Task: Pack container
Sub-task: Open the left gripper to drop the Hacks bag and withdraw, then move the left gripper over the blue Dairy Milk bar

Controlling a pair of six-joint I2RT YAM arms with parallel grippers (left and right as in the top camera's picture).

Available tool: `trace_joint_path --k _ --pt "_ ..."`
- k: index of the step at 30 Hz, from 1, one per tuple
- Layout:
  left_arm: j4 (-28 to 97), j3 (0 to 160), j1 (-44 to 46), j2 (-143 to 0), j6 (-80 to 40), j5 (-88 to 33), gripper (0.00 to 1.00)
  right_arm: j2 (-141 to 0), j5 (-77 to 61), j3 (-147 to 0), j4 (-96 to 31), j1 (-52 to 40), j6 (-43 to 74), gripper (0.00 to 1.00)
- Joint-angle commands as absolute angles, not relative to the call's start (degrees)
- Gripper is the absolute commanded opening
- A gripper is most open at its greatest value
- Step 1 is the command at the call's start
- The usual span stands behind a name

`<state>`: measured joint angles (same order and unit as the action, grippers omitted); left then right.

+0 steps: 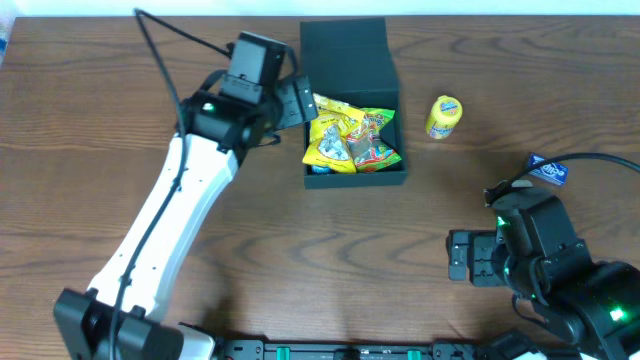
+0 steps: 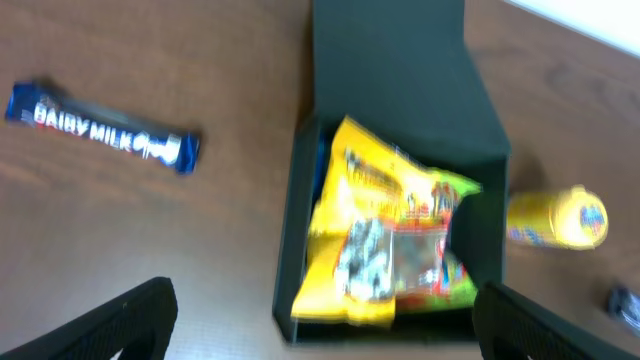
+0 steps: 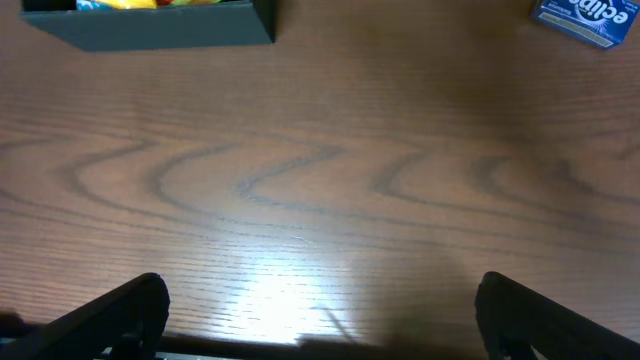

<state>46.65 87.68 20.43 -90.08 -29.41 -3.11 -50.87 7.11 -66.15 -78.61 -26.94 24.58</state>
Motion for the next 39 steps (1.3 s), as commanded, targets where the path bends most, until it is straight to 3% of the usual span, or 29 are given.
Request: trace_joint_path --k 1,5,11,14,22,39 --pt "50.24 88.36 20.36 -89.10 -26.79 -6.92 0.96 -50.61 7.25 -66.19 -78.70 -27.40 25.23 0.99" --pt "50.41 88.36 20.60 -89.12 -32.67 -8.62 0.95 -50.61 7.25 -66.19 -78.70 -27.40 25.23 0.99" --pt "51.42 88.36 17.80 -89.36 -67.05 0.36 0.96 -50.61 7.25 -66.19 -78.70 -27.40 25.26 0.99" --pt "51.31 88.36 14.00 -90.78 -76.25 -0.64 0.96 -50.61 7.25 -66.19 -78.70 -27.40 25.23 0.99" --pt "42.48 88.36 4.34 -102.87 -84.14 -14.70 0.96 -50.61 7.25 -66.19 -78.70 -27.40 25.26 0.99" --pt "40.99 89.54 0.58 -116.97 -86.17 -15.05 0.96 -50.61 7.25 -66.19 -78.70 -27.40 25.23 0.99"
